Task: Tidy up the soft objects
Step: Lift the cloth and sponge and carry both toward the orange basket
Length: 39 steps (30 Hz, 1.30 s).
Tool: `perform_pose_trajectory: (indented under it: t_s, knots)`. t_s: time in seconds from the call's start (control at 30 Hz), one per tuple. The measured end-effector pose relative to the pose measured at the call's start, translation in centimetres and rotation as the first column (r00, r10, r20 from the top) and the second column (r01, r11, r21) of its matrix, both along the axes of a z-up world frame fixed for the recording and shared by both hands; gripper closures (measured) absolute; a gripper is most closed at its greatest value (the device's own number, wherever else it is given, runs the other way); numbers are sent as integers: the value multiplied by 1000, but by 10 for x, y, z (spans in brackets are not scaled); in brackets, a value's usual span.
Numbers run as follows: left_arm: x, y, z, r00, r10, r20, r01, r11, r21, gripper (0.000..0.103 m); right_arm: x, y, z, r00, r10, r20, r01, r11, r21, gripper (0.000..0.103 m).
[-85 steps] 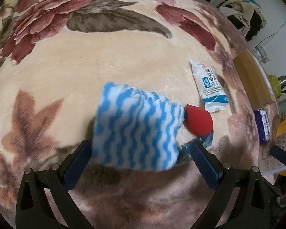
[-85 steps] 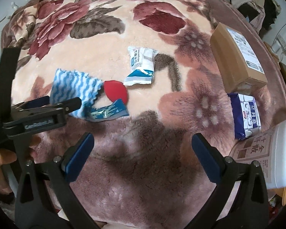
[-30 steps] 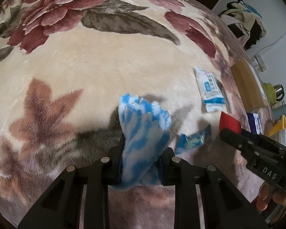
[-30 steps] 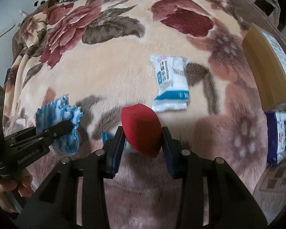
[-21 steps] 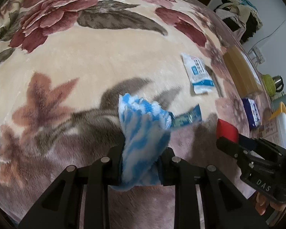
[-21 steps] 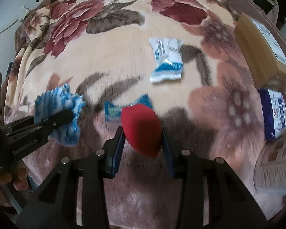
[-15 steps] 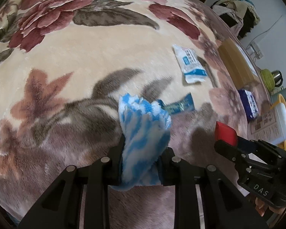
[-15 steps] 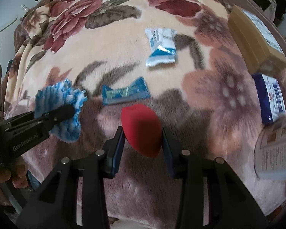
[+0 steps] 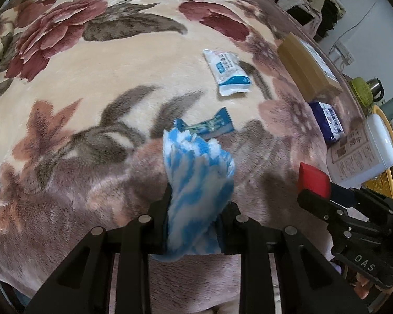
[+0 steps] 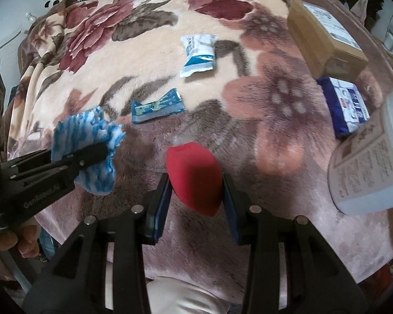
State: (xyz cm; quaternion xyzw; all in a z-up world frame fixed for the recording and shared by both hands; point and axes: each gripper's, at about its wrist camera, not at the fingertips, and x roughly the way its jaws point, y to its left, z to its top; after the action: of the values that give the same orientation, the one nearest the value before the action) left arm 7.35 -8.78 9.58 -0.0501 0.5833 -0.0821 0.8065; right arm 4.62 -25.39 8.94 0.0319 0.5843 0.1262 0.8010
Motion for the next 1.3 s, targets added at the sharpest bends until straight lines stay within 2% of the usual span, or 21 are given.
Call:
perform_pose_trajectory:
  t_s: [0.8,1.3]
  knots:
    - [-9,-49,16,997,-74,14,74,997,33,76,-18,-41,21,999,-38,30,37,999,13,64]
    - [-12,-70,45,993,-106,48,104,994,46,76,-24,-58,49,996,-57,72,55,998,31,64]
